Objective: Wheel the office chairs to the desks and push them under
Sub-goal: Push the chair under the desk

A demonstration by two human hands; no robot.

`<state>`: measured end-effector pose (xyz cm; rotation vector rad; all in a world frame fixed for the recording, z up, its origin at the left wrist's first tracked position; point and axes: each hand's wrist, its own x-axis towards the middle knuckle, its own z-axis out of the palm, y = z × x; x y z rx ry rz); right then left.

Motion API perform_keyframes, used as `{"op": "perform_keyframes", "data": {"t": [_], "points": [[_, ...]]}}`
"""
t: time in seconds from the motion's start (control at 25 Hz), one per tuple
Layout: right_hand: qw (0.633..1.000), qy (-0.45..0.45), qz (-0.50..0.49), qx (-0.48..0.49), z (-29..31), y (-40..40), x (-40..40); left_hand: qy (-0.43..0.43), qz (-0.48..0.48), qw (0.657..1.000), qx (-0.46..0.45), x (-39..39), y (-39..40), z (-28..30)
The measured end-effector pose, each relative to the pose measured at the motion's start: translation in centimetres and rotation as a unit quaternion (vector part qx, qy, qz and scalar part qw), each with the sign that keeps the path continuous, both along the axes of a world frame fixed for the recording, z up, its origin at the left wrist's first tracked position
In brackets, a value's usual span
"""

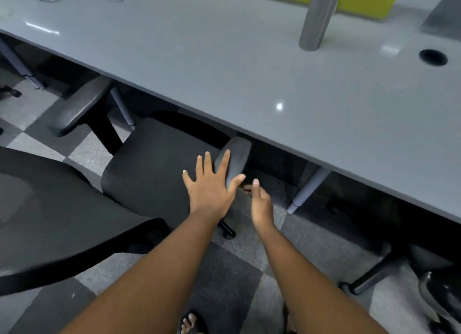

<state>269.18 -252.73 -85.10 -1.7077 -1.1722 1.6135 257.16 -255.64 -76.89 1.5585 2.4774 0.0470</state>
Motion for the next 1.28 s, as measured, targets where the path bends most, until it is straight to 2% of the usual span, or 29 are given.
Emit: {"op": "perform_keyframes", "data": {"t": [0.16, 0.28, 0.4, 0.52, 0.64, 0.72, 0.96, 1.12, 1.28], "points": [[0.98, -0.093, 0.073, 0.162, 7.9, -1.6, 2.5, 0.069, -0.005, 0.997, 0.044, -0.5, -3.7, 6.9], [0.92, -0.189, 0.165, 0.302, 15.0, -2.8, 2.3, 0.115, -0.039, 0.992, 0.032, -1.1, -6.4, 12.6], [0.861, -0.245, 0.238, 0.376, 21.7, -4.4, 1.5, 0.127, -0.041, 0.991, 0.014, -1.4, -8.7, 18.4], [0.811, -0.305, 0.295, 0.402, 26.6, -5.9, 0.9, 0.119, -0.021, 0.993, -0.009, -2.6, -10.7, 23.7], [0.786, -0.33, 0.31, 0.421, 30.9, -7.4, -0.4, 0.127, 0.012, 0.991, 0.03, -6.9, -12.5, 28.6], [0.779, -0.341, 0.315, 0.421, 33.0, -8.6, -2.0, 0.145, 0.022, 0.988, 0.047, -10.7, -14.5, 30.3], [0.793, -0.332, 0.307, 0.409, 37.0, -13.7, -6.5, 0.164, 0.029, 0.985, 0.049, -21.7, -20.8, 32.3], [0.781, -0.342, 0.314, 0.419, 38.5, -16.3, -7.7, 0.16, -0.005, 0.987, 0.03, -23.1, -22.4, 32.9], [0.752, -0.374, 0.331, 0.43, 40.6, -17.9, -8.1, 0.137, -0.045, 0.989, 0.039, -23.2, -24.7, 33.9]]}}
